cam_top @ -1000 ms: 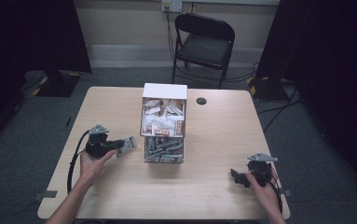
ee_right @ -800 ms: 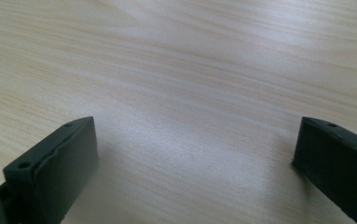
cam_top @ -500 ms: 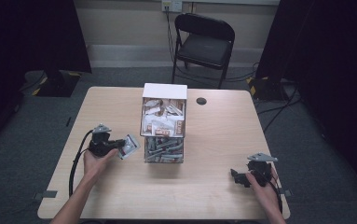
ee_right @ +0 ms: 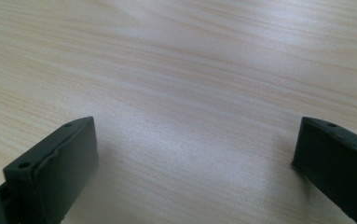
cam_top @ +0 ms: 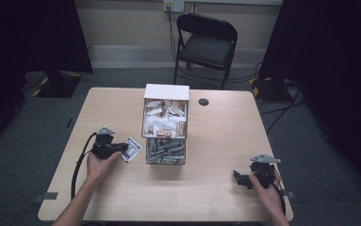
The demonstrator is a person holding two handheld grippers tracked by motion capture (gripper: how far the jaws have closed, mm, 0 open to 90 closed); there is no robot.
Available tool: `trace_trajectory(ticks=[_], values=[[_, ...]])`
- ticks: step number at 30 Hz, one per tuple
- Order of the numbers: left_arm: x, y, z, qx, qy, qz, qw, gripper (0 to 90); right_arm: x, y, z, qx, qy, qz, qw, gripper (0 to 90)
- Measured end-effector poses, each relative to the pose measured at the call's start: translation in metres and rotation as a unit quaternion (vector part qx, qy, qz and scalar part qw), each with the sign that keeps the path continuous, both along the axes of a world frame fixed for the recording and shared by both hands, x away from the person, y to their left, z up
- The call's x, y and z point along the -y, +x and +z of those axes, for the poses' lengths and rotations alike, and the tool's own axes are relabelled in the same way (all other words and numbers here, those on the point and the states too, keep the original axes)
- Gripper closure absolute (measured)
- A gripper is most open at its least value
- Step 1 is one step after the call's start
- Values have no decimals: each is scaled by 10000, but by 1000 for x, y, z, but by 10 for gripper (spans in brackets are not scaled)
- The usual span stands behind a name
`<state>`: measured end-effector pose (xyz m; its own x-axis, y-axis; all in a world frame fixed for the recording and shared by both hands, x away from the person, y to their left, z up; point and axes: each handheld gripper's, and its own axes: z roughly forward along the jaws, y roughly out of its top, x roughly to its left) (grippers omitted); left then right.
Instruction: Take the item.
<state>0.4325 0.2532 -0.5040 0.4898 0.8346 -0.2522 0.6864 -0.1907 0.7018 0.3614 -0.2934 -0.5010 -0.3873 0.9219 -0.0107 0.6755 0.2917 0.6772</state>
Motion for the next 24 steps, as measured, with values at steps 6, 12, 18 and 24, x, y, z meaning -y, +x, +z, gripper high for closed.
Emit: trace_trajectory(ticks=[6,12,18,24], values=[[0,2,-1,-32,-10,73,10000,783,0,0,0,1,0,0,10000,0],[-2,4,0,-86,10,154,9998,733,0,0,0,0,-1,1,10000,0],[-8,3,5,-3,-47,292,9996,662,0,0,0,1,-3,-2,10000,0],[-11,1,10,65,-59,305,9995,456,0,0,0,0,-1,1,10000,0]])
